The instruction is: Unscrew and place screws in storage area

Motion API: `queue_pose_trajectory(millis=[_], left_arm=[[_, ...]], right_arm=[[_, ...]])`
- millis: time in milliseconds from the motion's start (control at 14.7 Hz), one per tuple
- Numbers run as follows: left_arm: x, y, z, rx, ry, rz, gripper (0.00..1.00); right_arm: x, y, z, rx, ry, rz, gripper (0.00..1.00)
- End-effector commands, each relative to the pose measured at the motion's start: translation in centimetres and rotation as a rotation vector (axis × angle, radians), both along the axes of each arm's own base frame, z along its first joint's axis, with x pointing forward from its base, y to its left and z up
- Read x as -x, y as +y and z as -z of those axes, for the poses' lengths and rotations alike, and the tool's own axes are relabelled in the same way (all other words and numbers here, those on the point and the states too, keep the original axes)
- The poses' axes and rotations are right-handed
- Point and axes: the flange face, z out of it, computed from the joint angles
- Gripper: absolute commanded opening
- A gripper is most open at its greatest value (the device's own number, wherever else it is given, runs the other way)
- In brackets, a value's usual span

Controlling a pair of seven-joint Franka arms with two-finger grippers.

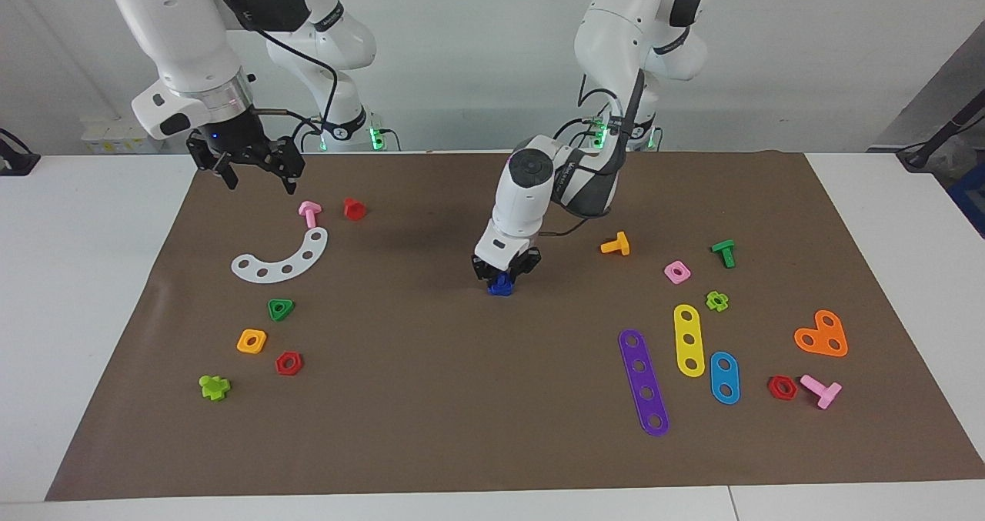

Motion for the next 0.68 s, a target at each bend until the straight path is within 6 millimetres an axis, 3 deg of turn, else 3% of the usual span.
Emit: queue_pose_trajectory(millis=[0, 68, 204, 611], left_arm=[[0.8, 0.3, 0.4, -0.012, -0.012, -0.005, 0.10], [0.7, 0.3, 0.2, -0.010, -0.013, -0.005, 0.00], [0.1, 0.3, -0.6, -0.011, -0.009, -0.012, 0.00], [-3.3, 0.3, -6.4, -0.028, 0.045, -0.094, 0.00]], right_arm=[[0.7, 0.2, -0.1, 0.007, -0.017, 0.022, 1.00], [0.7, 0.1, -0.1, 0.007, -0.017, 0.024, 1.00], [0.7, 0.0, -0.1, 0.007, -0.017, 0.016, 1.00], [0.5, 0.0, -0.3, 0.006, -0.038, 0.021, 1.00]])
